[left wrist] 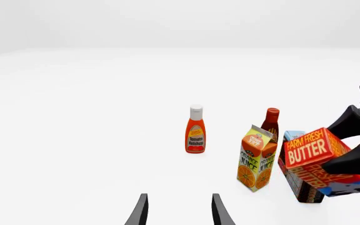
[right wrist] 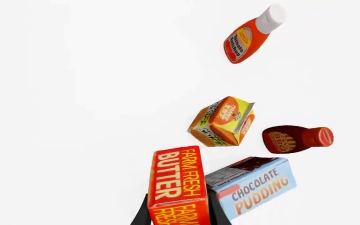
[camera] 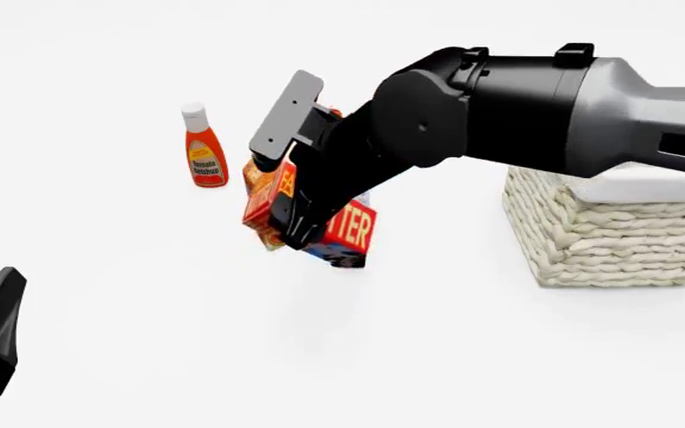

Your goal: Pick the butter and place it in the basket.

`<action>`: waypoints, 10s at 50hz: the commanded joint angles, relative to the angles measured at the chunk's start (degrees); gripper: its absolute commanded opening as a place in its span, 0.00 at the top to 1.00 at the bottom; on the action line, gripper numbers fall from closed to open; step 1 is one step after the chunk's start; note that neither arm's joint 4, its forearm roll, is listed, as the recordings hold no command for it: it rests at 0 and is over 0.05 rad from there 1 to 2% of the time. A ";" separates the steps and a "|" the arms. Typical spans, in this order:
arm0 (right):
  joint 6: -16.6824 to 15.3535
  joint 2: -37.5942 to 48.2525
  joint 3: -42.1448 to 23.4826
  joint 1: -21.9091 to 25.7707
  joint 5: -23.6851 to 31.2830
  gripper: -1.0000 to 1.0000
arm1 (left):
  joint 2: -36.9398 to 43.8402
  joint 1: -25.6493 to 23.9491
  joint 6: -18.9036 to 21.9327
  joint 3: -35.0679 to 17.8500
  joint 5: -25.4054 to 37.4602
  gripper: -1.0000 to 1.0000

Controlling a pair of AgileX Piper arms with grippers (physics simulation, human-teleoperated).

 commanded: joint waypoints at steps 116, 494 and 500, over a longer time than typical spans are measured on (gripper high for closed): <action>20.93 -14.81 5.72 -14.31 -12.76 1.00 | 0.00 0.00 0.00 0.00 0.00 0.00; 41.56 -29.48 24.15 -50.44 -34.36 1.00 | 0.00 0.00 0.00 0.00 0.00 0.00; 41.59 -29.26 24.18 -50.92 -34.70 1.00 | 0.00 0.00 0.00 0.00 0.00 0.00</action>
